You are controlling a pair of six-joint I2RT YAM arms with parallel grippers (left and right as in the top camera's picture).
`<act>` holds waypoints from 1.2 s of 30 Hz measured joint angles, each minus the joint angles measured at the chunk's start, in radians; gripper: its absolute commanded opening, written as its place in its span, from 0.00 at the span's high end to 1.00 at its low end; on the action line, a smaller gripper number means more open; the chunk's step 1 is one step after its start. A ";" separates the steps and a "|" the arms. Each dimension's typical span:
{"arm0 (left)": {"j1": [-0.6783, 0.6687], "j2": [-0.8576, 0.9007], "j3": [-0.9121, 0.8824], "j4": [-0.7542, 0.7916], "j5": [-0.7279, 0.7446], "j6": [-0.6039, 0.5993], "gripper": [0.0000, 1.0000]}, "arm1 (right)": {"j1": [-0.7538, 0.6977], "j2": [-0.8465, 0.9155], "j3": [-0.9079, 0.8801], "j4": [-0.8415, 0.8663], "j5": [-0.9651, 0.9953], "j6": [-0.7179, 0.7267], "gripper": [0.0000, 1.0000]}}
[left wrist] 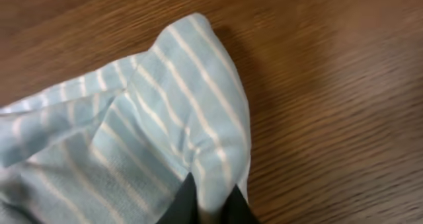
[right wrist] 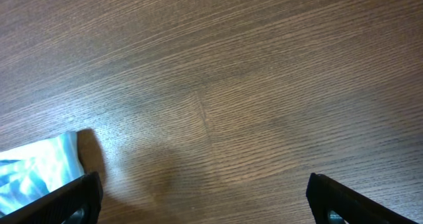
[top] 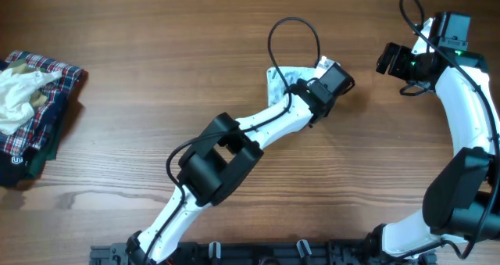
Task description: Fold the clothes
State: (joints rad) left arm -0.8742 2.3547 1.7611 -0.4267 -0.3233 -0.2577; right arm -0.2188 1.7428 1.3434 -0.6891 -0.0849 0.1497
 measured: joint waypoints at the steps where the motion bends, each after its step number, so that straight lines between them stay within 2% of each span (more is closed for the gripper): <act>1: -0.003 0.000 0.002 -0.024 -0.036 0.021 0.96 | 0.000 0.000 0.000 0.000 0.000 0.000 0.00; 6: 0.003 -0.010 0.003 -0.148 -0.199 0.101 0.95 | 0.000 0.000 0.000 0.000 0.000 0.000 0.00; 11: 0.059 -0.023 0.003 -0.236 -0.193 0.237 0.96 | 0.000 0.000 0.000 0.000 0.000 0.000 0.00; 15: 0.098 -0.027 0.003 -0.257 -0.187 0.375 0.96 | 0.000 0.000 0.000 0.000 0.000 0.000 0.00; 19: 0.114 -0.031 0.003 -0.281 -0.184 0.457 0.96 | 0.000 0.000 0.000 0.000 0.000 0.000 0.00; 24: 0.182 -0.048 0.002 -0.294 -0.178 0.481 0.96 | 0.000 0.000 0.000 0.000 0.000 0.000 0.00; 31: 0.317 -0.176 0.002 -0.269 -0.177 0.482 0.96 | 0.000 0.000 0.000 0.000 0.000 0.000 0.00; 36: 0.428 -0.205 0.002 -0.269 -0.139 0.436 0.96 | 0.000 0.000 0.000 0.000 0.000 0.000 0.00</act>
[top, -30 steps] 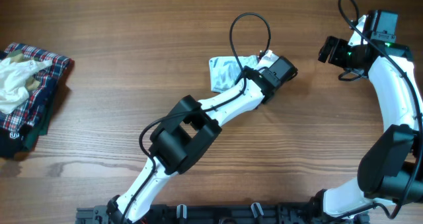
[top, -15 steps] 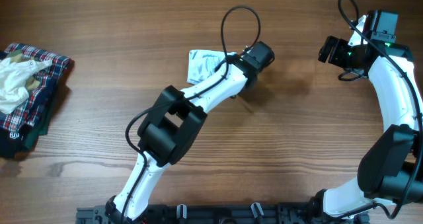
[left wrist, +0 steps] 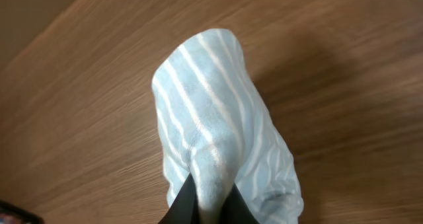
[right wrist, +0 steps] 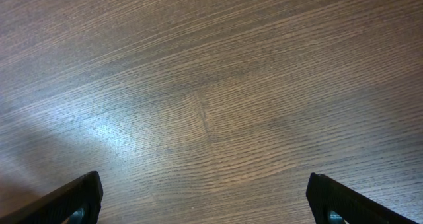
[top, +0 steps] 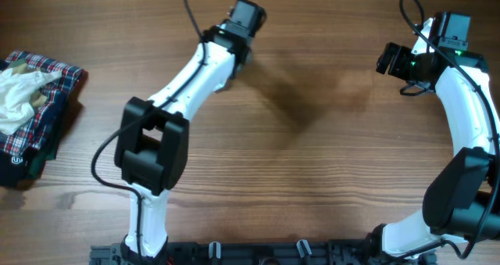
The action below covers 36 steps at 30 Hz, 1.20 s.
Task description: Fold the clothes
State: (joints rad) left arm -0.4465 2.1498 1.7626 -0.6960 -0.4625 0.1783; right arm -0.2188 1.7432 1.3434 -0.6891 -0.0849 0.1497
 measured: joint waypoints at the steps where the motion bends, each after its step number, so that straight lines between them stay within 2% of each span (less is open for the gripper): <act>1: 0.014 -0.005 0.000 0.000 0.019 -0.004 0.96 | 0.000 0.000 0.000 0.000 0.000 0.000 0.00; 3: 0.037 -0.014 0.000 -0.001 0.072 -0.011 0.96 | 0.000 0.000 0.000 0.000 0.000 0.000 0.00; 8: 0.009 -0.016 0.000 0.001 0.311 -0.019 0.96 | 0.000 0.000 0.000 0.000 0.000 0.000 0.00; 10: -0.012 -0.015 0.000 0.011 0.380 -0.027 0.87 | 0.000 0.000 0.000 0.000 0.000 0.000 0.00; 14: -0.051 0.021 0.000 0.046 0.427 -0.043 0.82 | 0.000 0.000 0.000 0.000 0.000 0.000 0.00; 15: -0.062 0.042 0.000 0.047 0.436 -0.045 0.78 | 0.000 0.000 0.000 0.000 0.000 0.000 0.00; 17: -0.085 0.076 0.000 0.054 0.450 -0.050 0.61 | 0.000 0.000 0.000 0.000 0.000 0.000 0.00; 19: -0.119 0.087 0.000 0.072 0.461 -0.052 0.30 | 0.000 0.000 0.000 0.000 0.000 0.000 0.00; 20: -0.138 0.087 0.000 0.081 0.462 -0.055 0.11 | 0.000 0.000 0.000 0.000 0.000 0.000 0.00; 21: -0.158 0.087 0.000 0.090 0.465 -0.056 0.04 | 0.000 0.000 0.000 0.000 0.000 0.000 0.00; 22: -0.179 0.087 0.000 0.095 0.465 -0.053 0.03 | 0.000 0.000 0.000 0.000 0.000 0.000 0.00; 24: -0.207 0.087 0.000 0.105 0.465 -0.056 0.04 | 0.000 0.000 0.000 0.000 0.000 0.000 0.01; 26: -0.223 0.087 0.000 0.121 0.468 -0.056 0.21 | 0.000 0.000 0.000 0.000 0.000 0.000 0.00; 27: -0.226 0.087 0.000 0.129 0.461 -0.055 0.43 | 0.000 0.000 0.000 0.000 0.000 0.000 0.00; 28: -0.225 0.087 0.000 0.143 0.439 -0.069 0.76 | 0.000 0.000 0.000 0.000 0.000 0.000 0.00; 29: -0.220 0.087 0.000 0.153 0.408 -0.092 0.88 | 0.000 0.000 0.000 0.000 0.000 0.000 0.00; 31: -0.207 0.087 0.000 0.160 0.378 -0.153 0.95 | 0.000 0.000 0.000 0.000 0.000 0.000 0.00; 33: -0.177 0.087 0.000 0.158 0.357 -0.269 0.96 | 0.000 0.000 0.000 0.000 0.000 0.000 0.00; 35: -0.138 0.087 0.000 0.151 0.352 -0.407 0.88 | 0.000 0.000 0.000 0.000 0.000 0.000 0.00; 36: -0.108 0.087 0.000 0.127 0.356 -0.487 0.75 | 0.000 0.000 0.000 0.000 0.000 0.000 0.00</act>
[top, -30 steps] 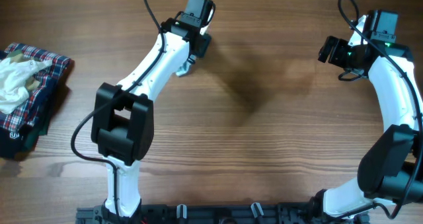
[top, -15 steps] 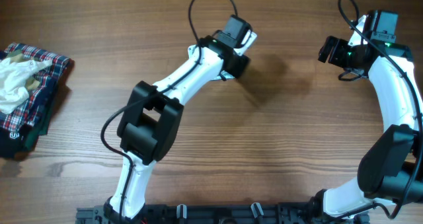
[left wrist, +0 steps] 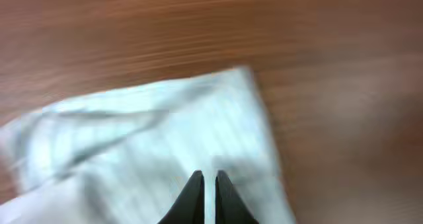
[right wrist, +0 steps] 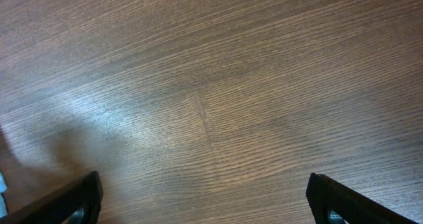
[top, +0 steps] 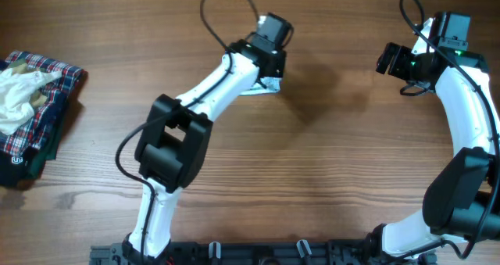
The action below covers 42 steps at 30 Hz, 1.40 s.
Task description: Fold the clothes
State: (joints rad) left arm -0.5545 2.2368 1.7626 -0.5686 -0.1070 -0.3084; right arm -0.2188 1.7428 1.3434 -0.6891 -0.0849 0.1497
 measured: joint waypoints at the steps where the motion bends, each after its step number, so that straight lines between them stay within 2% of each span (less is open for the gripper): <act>1: 0.022 0.000 0.000 -0.014 0.015 -0.049 0.70 | 0.000 0.000 0.000 0.000 0.000 0.000 0.00; 2: 0.048 0.000 0.000 -0.034 0.051 -0.082 0.70 | 0.000 0.000 0.000 0.000 0.000 0.000 0.00; 4: 0.123 0.000 0.000 -0.073 0.137 -0.129 0.53 | 0.000 0.000 0.000 0.000 0.000 0.000 0.00; 5: 0.150 0.000 0.000 -0.087 0.161 -0.141 0.50 | 0.000 0.000 0.000 0.000 0.000 0.000 0.00; 9: 0.203 0.000 0.000 -0.098 0.196 -0.168 0.36 | 0.000 0.000 0.000 0.000 0.000 0.000 0.00; 10: 0.202 0.000 0.000 -0.099 0.192 -0.169 0.30 | 0.000 0.000 0.000 0.000 0.000 0.000 0.00; 15: 0.181 0.000 0.000 -0.167 0.073 -0.176 0.18 | 0.000 0.000 0.000 0.000 0.000 0.000 0.00; 22: 0.150 -0.002 -0.027 -0.180 0.022 -0.172 0.13 | 0.000 0.000 0.000 0.000 0.000 0.000 0.00; 32: 0.150 -0.002 -0.098 -0.124 0.034 -0.113 0.14 | 0.000 0.000 0.000 0.000 0.000 0.000 0.00; 33: 0.150 0.000 -0.098 -0.124 0.045 -0.110 0.17 | 0.000 0.000 0.000 0.000 0.000 0.000 0.00; 36: 0.150 0.003 -0.097 -0.117 0.060 -0.093 0.40 | 0.000 0.000 0.000 0.000 0.000 0.000 0.00; 40: 0.151 0.004 -0.097 -0.108 0.125 -0.062 0.49 | 0.000 0.000 0.000 0.000 0.000 0.000 0.00; 42: 0.151 0.004 -0.097 -0.108 0.153 -0.048 0.66 | 0.000 0.000 0.000 0.000 0.000 0.000 0.00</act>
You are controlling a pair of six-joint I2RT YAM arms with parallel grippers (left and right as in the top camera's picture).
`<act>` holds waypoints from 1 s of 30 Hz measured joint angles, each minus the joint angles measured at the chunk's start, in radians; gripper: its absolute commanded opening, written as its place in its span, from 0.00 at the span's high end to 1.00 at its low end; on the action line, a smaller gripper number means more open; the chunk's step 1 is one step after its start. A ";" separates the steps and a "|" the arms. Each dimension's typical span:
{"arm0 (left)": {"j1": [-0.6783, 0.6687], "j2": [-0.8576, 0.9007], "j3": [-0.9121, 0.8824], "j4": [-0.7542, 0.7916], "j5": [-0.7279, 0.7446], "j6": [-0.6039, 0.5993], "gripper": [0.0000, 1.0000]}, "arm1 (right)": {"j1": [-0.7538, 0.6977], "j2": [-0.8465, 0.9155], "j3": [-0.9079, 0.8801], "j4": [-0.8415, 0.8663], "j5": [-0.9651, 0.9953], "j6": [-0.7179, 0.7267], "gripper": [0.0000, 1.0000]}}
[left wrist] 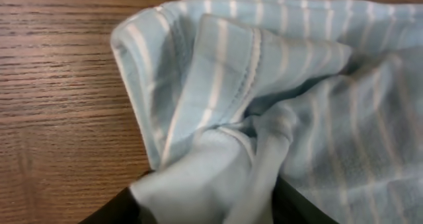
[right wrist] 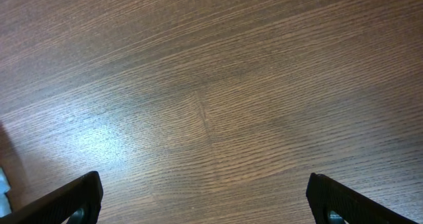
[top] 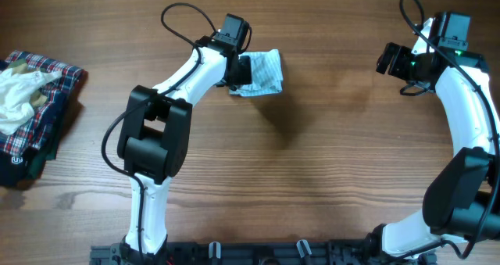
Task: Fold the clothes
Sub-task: 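Lift the striped bundle with the left gripper and carry it leftward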
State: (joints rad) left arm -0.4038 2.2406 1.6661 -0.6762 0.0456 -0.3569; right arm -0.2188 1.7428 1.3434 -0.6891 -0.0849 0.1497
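Note:
A light blue cloth with white stripes (top: pixel 263 72) lies bunched on the wooden table at the back centre. My left gripper (top: pixel 241 66) is at its left edge. In the left wrist view the cloth (left wrist: pixel 264 85) fills the frame in loose folds. There the left gripper (left wrist: pixel 208 214) is open, its dark fingers wide apart with a bulge of cloth between them. My right gripper (top: pixel 388 60) hangs at the back right, far from the cloth. It stands open (right wrist: pixel 205 201) over bare wood.
A pile of clothes (top: pixel 31 112), plaid with a white garment on top, sits at the table's left edge. The left arm stretches from the front edge to the back centre, and the right arm curves along the right side.
My left gripper has moved a little left and back and has opened. The striped cloth it was shut on now lies bunched on the table beside it. The right arm has not moved.
My left gripper was shut on the striped cloth right of centre. Then it held the cloth hanging over the table's back. After that it was lower near the centre back, still shut. Now it is open with the cloth lying on the table.

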 measured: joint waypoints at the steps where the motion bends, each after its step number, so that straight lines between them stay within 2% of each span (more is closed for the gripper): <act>1: 0.000 0.000 0.000 0.003 0.010 -0.003 0.77 | 0.000 0.000 0.000 0.000 0.000 0.000 0.00; 3: 0.001 0.002 0.000 0.006 0.032 0.007 0.96 | 0.000 0.000 0.000 0.000 0.000 0.000 0.00; 12: 0.078 0.002 0.035 -0.005 0.064 0.010 0.96 | 0.000 0.000 0.000 0.000 0.000 0.000 0.00; 22: 0.122 -0.089 0.054 -0.006 0.034 0.010 0.96 | 0.000 0.000 0.000 0.000 0.000 0.000 0.00; 26: 0.185 -0.113 0.054 -0.013 0.019 0.012 0.96 | 0.000 0.000 0.000 0.000 0.000 0.000 0.00; 30: 0.298 -0.208 0.055 -0.015 -0.012 0.031 0.96 | 0.000 0.000 0.000 0.000 0.000 0.000 0.00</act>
State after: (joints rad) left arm -0.1059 2.0323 1.7206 -0.6914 0.0334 -0.3264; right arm -0.2188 1.7432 1.3434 -0.6891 -0.0849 0.1497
